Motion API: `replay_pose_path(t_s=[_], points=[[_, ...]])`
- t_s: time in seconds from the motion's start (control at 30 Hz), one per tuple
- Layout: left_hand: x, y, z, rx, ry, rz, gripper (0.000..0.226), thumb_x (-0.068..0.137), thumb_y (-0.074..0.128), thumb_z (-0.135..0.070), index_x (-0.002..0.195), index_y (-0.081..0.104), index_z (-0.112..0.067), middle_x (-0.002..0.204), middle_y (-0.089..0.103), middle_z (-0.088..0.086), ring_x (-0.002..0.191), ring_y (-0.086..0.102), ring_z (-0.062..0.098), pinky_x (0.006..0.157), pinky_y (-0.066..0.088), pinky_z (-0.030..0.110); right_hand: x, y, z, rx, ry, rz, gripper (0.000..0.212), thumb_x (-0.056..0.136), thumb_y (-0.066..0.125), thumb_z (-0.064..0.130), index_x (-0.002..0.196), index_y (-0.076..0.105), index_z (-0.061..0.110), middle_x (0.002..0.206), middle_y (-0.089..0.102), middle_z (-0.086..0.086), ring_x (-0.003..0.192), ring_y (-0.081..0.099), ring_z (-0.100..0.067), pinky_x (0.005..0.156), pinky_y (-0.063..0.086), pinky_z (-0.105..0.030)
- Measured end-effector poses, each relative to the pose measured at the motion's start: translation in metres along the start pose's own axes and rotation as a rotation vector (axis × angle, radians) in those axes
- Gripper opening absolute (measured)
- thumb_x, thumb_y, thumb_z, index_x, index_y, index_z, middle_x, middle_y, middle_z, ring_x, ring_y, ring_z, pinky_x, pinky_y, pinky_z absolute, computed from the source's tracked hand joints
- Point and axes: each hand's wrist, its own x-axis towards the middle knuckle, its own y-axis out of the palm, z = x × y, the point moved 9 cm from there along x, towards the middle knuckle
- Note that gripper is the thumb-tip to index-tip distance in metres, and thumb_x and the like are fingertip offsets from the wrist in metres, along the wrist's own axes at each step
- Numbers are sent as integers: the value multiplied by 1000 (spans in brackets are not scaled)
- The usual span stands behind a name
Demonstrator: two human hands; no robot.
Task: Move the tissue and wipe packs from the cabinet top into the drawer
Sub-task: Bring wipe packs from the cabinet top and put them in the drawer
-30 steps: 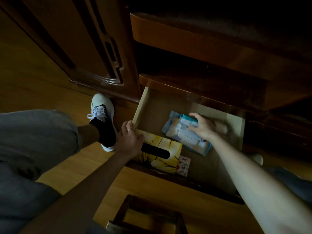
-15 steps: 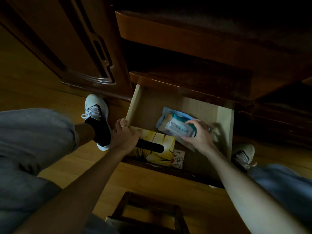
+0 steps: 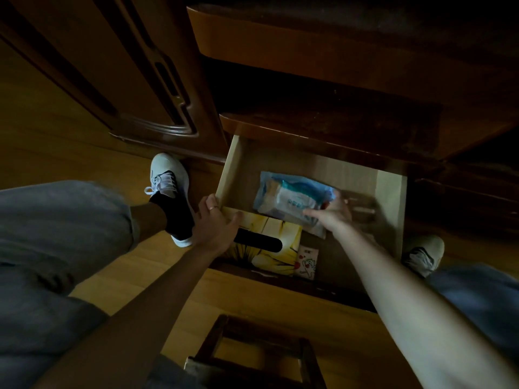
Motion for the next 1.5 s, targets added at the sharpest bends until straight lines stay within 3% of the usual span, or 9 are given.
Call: replay_pose_path(t_s=[0.13, 0.27, 0.4, 0.57, 0.83, 0.97, 1.13, 1.37, 1.5], points=[[-1, -2, -2, -3, 26, -19, 75, 93, 58, -50, 149, 26, -12, 154, 26, 8, 135, 33, 38, 103, 40, 55, 0, 40, 50, -216, -119, 126, 107, 75, 87, 42, 159, 23, 23, 162, 30, -10, 143, 38, -33, 108, 43, -49], [-2, -4, -3, -5, 41, -32, 71, 97, 48, -57, 148, 28, -13, 153, 28, 7, 134, 36, 38, 102, 42, 54, -3, 66, 71, -410, -152, 193, 121, 73, 83, 55, 162, 12, 16, 169, 6, -14, 151, 21, -38, 115, 34, -50], [-2, -6, -2, 20, 56, -46, 75, 96, 37, -65, 150, 26, -14, 154, 27, 6, 134, 36, 37, 103, 42, 55, 7, 49, 69, -250, -143, 223, 113, 73, 82, 59, 159, 17, 26, 163, 25, -12, 144, 33, -37, 112, 37, -56], [-3, -3, -1, 1, 59, -35, 78, 96, 35, -67, 152, 23, -14, 157, 25, 8, 138, 33, 35, 106, 40, 56, 7, 43, 83, -410, -231, 140, 96, 86, 60, 69, 162, 12, 35, 170, -11, -2, 155, 0, -37, 118, 17, -62], [-1, -3, 5, 12, 43, -40, 82, 95, 35, -70, 152, 23, -14, 158, 24, 6, 141, 30, 35, 108, 37, 56, 3, 75, 108, -660, -267, 333, 85, 85, 47, 77, 157, 30, 34, 167, 15, -5, 151, 14, -42, 115, 24, -59], [-1, 0, 5, 12, 48, -29, 86, 93, 32, -73, 154, 20, -14, 159, 23, 6, 142, 29, 34, 108, 38, 56, 7, 70, 103, -687, -289, 301, 81, 86, 50, 73, 156, 31, 36, 163, 22, -5, 151, 13, -41, 111, 29, -59], [-1, 0, 5, 21, 55, -21, 83, 94, 36, -71, 153, 20, -14, 158, 24, 7, 139, 31, 36, 106, 39, 57, -3, 80, 100, -756, -373, 216, 68, 87, 52, 74, 143, 47, 34, 155, 34, -6, 140, 32, -39, 98, 41, -48], [1, -2, 2, 31, 24, -2, 83, 96, 39, -66, 154, 19, -10, 158, 22, 12, 140, 29, 40, 110, 34, 57, -15, 50, 89, -315, -356, 88, 85, 84, 52, 78, 154, 27, 37, 160, 31, -3, 148, 25, -35, 111, 31, -54], [0, -3, 4, 30, 8, -8, 82, 94, 43, -65, 151, 23, -11, 156, 25, 12, 138, 30, 40, 109, 34, 56, -44, -6, 54, -184, -476, -197, 44, 94, 64, 45, 129, 53, 22, 128, 58, -6, 119, 52, -26, 89, 42, -36]])
